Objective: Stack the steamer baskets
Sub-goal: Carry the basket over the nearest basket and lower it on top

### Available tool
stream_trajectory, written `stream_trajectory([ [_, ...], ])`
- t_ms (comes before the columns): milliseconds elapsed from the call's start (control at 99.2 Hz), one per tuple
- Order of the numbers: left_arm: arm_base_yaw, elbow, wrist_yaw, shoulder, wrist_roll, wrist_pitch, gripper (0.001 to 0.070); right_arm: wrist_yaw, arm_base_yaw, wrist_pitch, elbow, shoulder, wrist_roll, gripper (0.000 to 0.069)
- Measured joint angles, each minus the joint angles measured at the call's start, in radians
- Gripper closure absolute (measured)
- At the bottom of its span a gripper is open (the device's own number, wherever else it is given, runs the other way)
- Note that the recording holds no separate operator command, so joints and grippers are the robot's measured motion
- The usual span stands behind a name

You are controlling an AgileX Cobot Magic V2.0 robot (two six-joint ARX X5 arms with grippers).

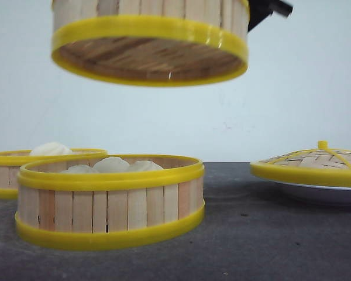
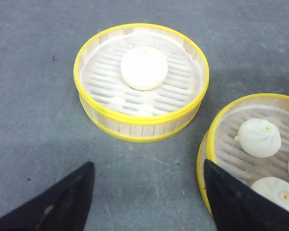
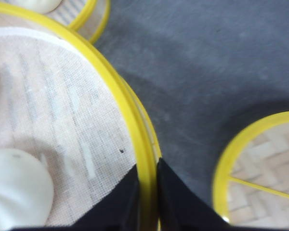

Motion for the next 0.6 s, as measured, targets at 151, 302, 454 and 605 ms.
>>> stream_trajectory([
  [151,0.0,0.0,0.0,0.0,0.0,0.0,0.0274,-0.001,0.013,0.102,-0.095,0.002,0.0,0.0664],
  [302,0.0,0.0,0.0,0.0,0.0,0.0,0.0274,-0.002,0.028,0.215,-0.171,0.002,0.0,0.0664],
  [454,0.0,0.0,0.0,0.0,0.0,0.0,0.0274,-0.005,0.043,0.281,-0.206,0.01,-0.008,0.0664],
  [605,0.0,0.0,0.0,0.0,0.0,0.0,0.0274,-0.004,0.049,0.341,-0.22,0.014,-0.008,0.0664],
])
